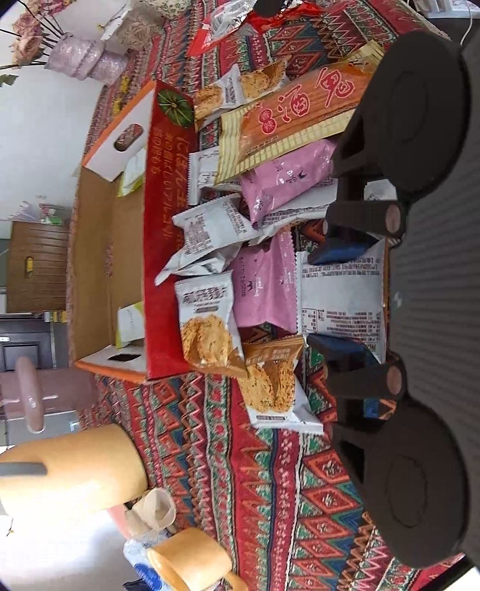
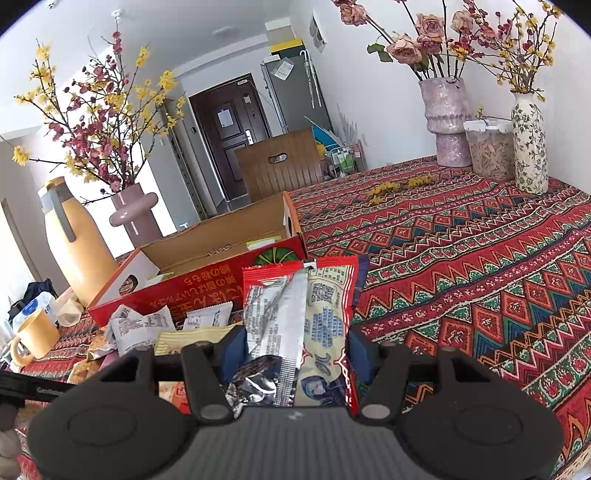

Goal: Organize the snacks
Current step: 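Carry both packets into the cardboard box and open both grippers, then grasp the long orange-red snack packet with the right gripper, then lift the orange-red packet with the right gripper while the left grasps a white packet, then carry both packets over the cardboard box and open both grippers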

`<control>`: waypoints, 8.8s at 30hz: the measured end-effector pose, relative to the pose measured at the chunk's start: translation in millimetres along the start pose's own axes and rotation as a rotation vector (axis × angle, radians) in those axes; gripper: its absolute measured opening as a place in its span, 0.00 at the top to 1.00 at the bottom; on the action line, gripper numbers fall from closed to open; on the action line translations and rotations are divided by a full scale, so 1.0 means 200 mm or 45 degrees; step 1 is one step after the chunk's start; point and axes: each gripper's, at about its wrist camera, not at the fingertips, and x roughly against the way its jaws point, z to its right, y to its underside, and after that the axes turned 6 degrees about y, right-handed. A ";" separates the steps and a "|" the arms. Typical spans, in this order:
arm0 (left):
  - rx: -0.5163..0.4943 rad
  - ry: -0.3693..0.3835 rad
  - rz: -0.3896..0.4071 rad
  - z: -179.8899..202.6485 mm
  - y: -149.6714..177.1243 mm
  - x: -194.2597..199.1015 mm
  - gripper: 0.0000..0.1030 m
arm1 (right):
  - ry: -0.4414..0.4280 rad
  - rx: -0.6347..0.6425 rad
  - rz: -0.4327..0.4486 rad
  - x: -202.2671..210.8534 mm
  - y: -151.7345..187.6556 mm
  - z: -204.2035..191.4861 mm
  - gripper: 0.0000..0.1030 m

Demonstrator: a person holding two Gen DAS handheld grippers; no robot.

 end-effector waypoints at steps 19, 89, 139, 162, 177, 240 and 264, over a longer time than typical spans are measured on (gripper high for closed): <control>-0.033 0.040 0.315 0.03 -0.05 0.20 0.61 | -0.033 0.099 0.052 0.00 -0.06 -0.10 0.43; 0.120 -0.062 0.594 -0.07 -0.65 -0.30 0.00 | -0.109 0.186 0.067 -0.92 -0.58 -0.47 0.00; 0.118 -0.085 0.529 -0.16 0.03 0.22 0.00 | -0.177 0.293 0.004 -0.14 -0.03 -0.36 0.00; 0.109 -0.076 0.490 -0.13 0.28 0.36 0.00 | -0.202 0.360 -0.152 -0.03 0.17 -0.39 0.00; 0.111 -0.063 0.437 -0.11 0.30 0.31 0.00 | -0.150 0.410 -0.244 -0.19 0.24 -0.45 0.08; 0.049 0.065 0.125 0.08 0.22 0.09 0.63 | -0.088 0.300 0.007 0.06 0.22 -0.21 0.59; 0.046 0.061 0.383 0.07 -0.02 0.29 0.64 | -0.074 0.375 0.100 0.05 0.05 -0.30 0.58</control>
